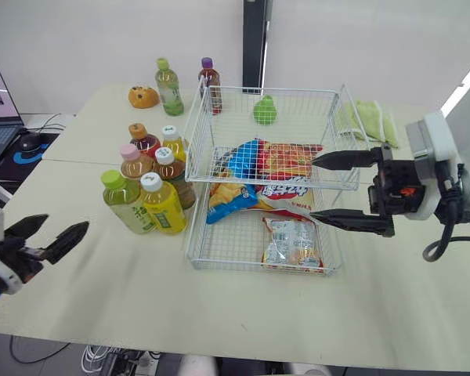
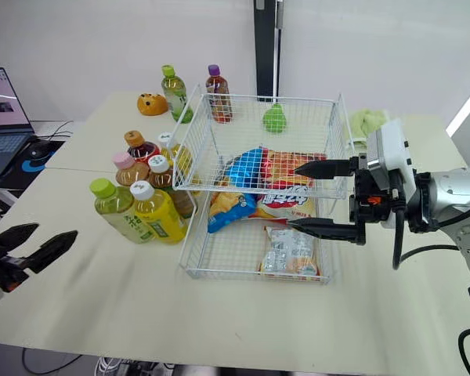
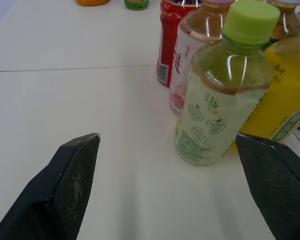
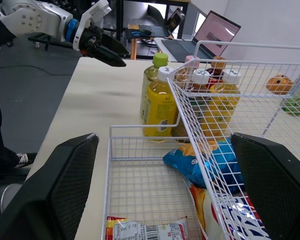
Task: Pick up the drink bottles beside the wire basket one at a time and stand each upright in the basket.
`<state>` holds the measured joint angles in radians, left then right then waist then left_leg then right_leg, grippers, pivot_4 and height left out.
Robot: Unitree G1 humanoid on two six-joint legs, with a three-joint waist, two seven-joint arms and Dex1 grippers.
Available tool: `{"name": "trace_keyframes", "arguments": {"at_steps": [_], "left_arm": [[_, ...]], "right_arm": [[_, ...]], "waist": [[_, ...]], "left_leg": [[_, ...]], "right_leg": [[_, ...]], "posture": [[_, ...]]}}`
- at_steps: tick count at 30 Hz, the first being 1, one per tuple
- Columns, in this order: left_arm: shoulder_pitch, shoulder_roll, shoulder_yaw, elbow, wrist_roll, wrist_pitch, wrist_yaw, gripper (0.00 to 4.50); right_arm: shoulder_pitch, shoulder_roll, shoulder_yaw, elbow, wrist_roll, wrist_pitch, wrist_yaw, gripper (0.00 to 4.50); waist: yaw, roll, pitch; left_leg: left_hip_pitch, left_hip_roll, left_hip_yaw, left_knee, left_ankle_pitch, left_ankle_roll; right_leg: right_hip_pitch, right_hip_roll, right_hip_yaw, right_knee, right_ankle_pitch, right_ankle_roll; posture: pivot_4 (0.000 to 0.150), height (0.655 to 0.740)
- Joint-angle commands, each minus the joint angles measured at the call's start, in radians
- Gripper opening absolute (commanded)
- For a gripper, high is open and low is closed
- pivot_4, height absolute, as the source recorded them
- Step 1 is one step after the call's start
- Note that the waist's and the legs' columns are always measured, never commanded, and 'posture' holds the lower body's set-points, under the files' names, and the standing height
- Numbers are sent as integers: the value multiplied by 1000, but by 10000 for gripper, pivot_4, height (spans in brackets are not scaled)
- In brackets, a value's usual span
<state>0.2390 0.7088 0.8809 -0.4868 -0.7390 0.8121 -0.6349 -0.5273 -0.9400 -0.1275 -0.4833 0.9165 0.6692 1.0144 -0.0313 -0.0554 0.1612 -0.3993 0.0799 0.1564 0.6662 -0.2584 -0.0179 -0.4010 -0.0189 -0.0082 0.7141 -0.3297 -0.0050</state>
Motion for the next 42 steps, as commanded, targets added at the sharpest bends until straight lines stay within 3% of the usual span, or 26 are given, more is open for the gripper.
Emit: {"name": "trace_keyframes", "arguments": {"at_steps": [1, 12, 41, 42], "left_arm": [[-24, -42, 17, -142, -62, 7, 108, 44781], [-269, -36, -228, -55, 38, -97, 228, 44781], [-360, -82, -447, 84, 189, -262, 225, 44781], [-356, -84, -450, 82, 191, -264, 224, 43016]], "right_arm": [[-7, 5, -10, 3, -22, -26, 23, 45000], [-28, 15, -20, 17, -41, -20, 41, 45000], [-55, -7, -45, 1, -22, 32, 9, 45000], [-54, -8, -47, 0, -21, 33, 9, 45000]], "waist": [[0, 0, 0], [2, 0, 0], [2, 1, 0], [2, 1, 0]], "left_leg": [[0, 0, -1, 0, 0, 0], [7, -2, -8, 0, 0, 0], [5, -2, -9, -1, 0, 0], [4, -2, -9, -1, 0, 0]], "right_leg": [[1, 0, 0, 0, 0, 0], [12, 1, -5, -3, 0, 0], [12, 1, -6, -6, 0, 0], [12, 1, -6, -7, 0, 0]], "posture": [[1500, 7211], [1500, 7211], [1500, 7211], [1500, 7211]]}}
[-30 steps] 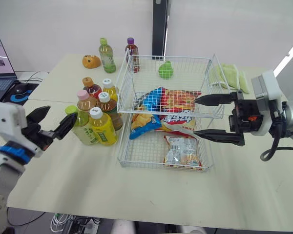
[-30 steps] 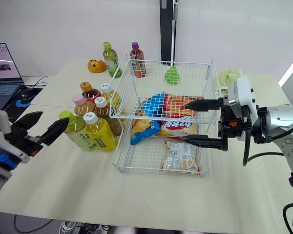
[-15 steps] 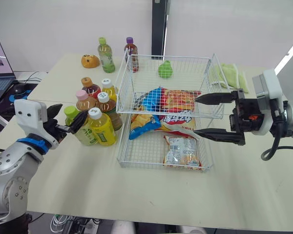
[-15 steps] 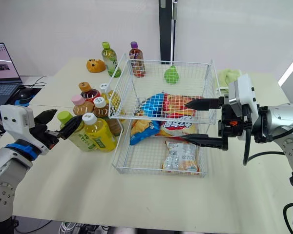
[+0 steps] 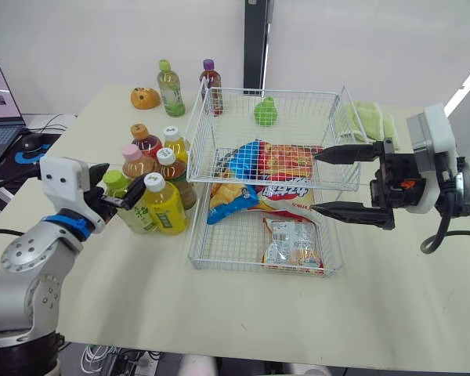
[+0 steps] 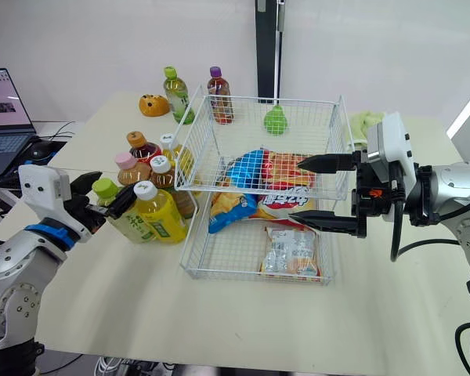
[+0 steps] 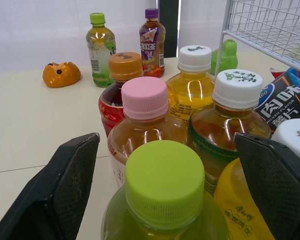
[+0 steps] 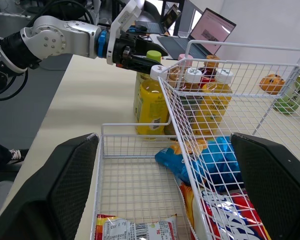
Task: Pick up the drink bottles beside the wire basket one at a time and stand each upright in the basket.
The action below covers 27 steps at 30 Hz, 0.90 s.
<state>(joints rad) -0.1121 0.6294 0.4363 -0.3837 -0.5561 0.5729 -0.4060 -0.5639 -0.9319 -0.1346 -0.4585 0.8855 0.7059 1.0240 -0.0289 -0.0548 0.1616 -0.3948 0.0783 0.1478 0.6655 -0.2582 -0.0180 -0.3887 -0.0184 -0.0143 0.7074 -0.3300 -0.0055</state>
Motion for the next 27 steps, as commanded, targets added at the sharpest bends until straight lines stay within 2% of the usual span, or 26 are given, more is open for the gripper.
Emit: {"name": "trace_keyframes", "arguments": {"at_steps": [1, 3, 10, 19, 27], "left_arm": [[-2, -6, -7, -23, 11, -27, -5, 40980], [3, -10, -8, -26, 16, -30, -4, 35993], [17, -17, 4, -17, 24, -38, 3, 14100], [25, 7, 38, -44, 10, -41, -15, 13985], [17, 126, 172, -74, -79, 37, -65, 13985]], "right_arm": [[-16, -17, -42, -26, 11, -3, -1, 45000], [-15, -19, -44, -27, 11, -2, 0, 45000], [-23, -18, -42, -22, 10, -1, 0, 45000], [-30, -16, -42, -14, 5, -1, -4, 45000], [-28, -18, -52, 8, -5, -7, -2, 45000]], "waist": [[0, 0, 0], [0, 0, 0], [0, 0, 0], [-1, 0, 0], [-2, 1, 1]], "left_leg": [[0, 0, 0, 0, 0, 0], [0, 0, 0, 0, 0, 0], [0, 0, 0, 0, 0, 0], [0, 0, 0, -1, 0, 0], [-3, 1, -2, -2, 0, 0]], "right_leg": [[0, 0, 0, 0, 0, 0], [0, 0, 0, 0, 0, 0], [0, 0, 0, -1, 0, 0], [0, 0, 0, -2, 0, 0], [-1, 0, -2, -5, 0, 0]], "posture": [[1500, 7211], [1500, 7211], [1500, 7211], [1500, 7211], [1500, 7211]]}}
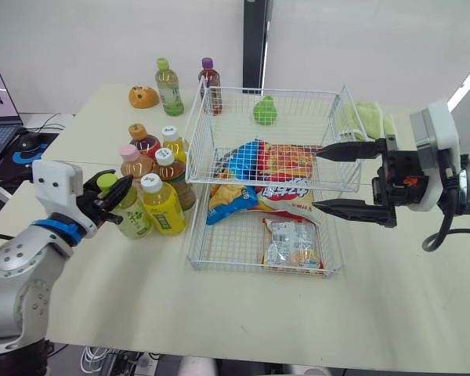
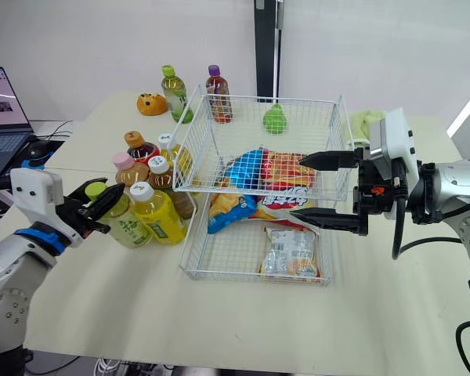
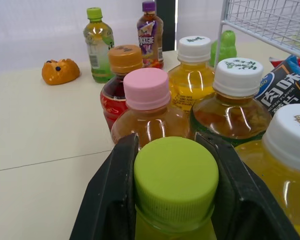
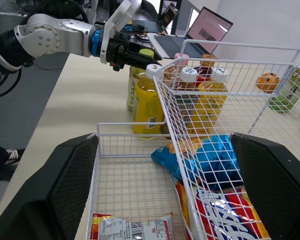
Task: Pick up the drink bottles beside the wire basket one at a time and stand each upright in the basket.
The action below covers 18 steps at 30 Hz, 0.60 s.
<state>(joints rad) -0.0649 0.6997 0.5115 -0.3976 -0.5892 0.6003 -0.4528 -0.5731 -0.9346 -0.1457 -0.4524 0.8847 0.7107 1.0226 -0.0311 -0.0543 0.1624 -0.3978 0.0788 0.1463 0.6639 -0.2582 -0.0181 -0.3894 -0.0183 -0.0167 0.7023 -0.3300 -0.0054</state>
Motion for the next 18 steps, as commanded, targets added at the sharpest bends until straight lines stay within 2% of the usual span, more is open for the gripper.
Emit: {"name": "trace_keyframes", "arguments": {"at_steps": [1, 6, 11, 18], "left_arm": [[-39, 82, 117, -54, -66, 27, -31, 13985], [-144, 234, 190, 26, -165, 127, -98, 13985], [-266, 377, 203, 113, -290, 267, -178, 13985], [-544, 506, 83, 307, -322, 313, -233, 13985]], "right_arm": [[-21, -15, -41, 7, -7, -14, 0, 45000], [-43, -19, -46, 44, -16, -18, 2, 45000], [-60, -31, -52, 79, -35, -28, 17, 45000], [-41, -51, -76, 78, -39, -21, 33, 45000]], "waist": [[1, 0, 0], [2, 0, 1], [3, 2, 2], [4, 3, 5]], "left_leg": [[0, 0, 0, 0, 0, 0], [-2, 0, -2, 0, 0, 0], [-2, 0, -2, -1, 0, 0], [-3, 0, -2, -1, 0, 0]], "right_leg": [[0, 0, 0, -1, 0, 0], [0, 0, -2, -3, 0, 0], [0, 0, -3, -5, 0, 0], [0, 0, -3, -5, 0, 0]], "posture": [[1500, 7211], [1500, 7211], [1500, 7211], [1500, 7211]]}}
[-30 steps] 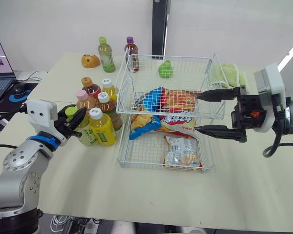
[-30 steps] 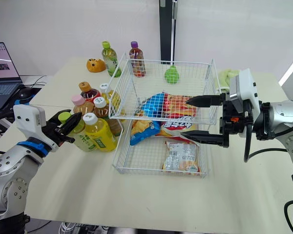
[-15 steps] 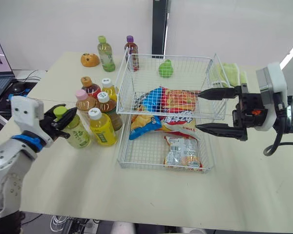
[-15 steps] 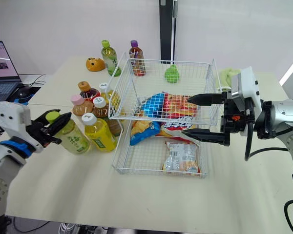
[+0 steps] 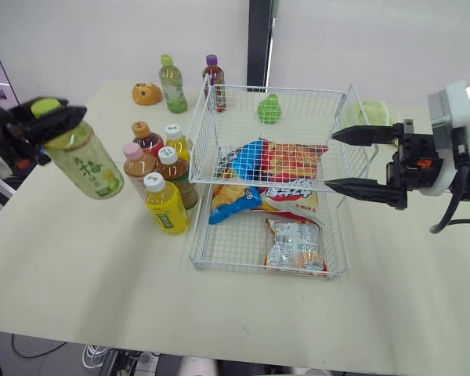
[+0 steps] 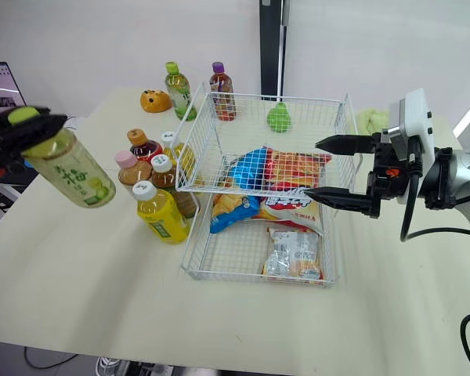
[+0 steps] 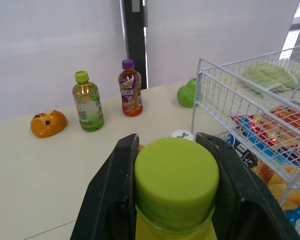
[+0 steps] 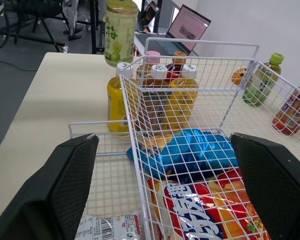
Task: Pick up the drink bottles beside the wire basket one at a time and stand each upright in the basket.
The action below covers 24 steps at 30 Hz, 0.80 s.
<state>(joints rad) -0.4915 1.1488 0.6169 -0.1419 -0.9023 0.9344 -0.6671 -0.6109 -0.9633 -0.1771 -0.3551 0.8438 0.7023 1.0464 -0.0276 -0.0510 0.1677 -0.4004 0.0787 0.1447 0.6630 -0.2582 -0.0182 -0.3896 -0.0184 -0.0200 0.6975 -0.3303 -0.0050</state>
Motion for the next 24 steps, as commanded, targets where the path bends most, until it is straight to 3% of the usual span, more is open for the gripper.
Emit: {"name": "trace_keyframes", "arguments": {"at_steps": [1, 6, 14, 24], "left_arm": [[-161, 66, -49, 78, -1, -24, -25, 13985], [-487, 54, -239, 237, 52, -41, -64, 13985], [-978, -132, -491, 538, 221, -91, -204, 13985], [-1210, -447, -593, 800, 381, -246, -343, 13985]], "right_arm": [[2, -25, -48, -23, 3, -11, 10, 45000], [46, -49, -87, -51, 13, 3, 6, 45000], [116, -61, -158, -109, 46, 37, -37, 45000], [207, -63, -268, -192, 91, 83, -146, 45000]], "waist": [[1, 0, 0], [6, -1, 1], [24, 1, 2], [24, 3, 4]], "left_leg": [[0, 0, 0, 0, 0, 0], [0, 0, 0, 1, 0, 0], [-1, -1, 2, 2, 0, 0], [-2, -1, 3, 3, 0, 0]], "right_leg": [[0, 0, 0, 0, 0, 0], [0, 0, 0, 0, 0, 0], [-1, 0, 2, 1, 0, 1], [-3, 0, 2, 2, 0, 1]], "posture": [[1500, 7211], [1500, 7211], [1500, 7211], [1500, 7211]]}}
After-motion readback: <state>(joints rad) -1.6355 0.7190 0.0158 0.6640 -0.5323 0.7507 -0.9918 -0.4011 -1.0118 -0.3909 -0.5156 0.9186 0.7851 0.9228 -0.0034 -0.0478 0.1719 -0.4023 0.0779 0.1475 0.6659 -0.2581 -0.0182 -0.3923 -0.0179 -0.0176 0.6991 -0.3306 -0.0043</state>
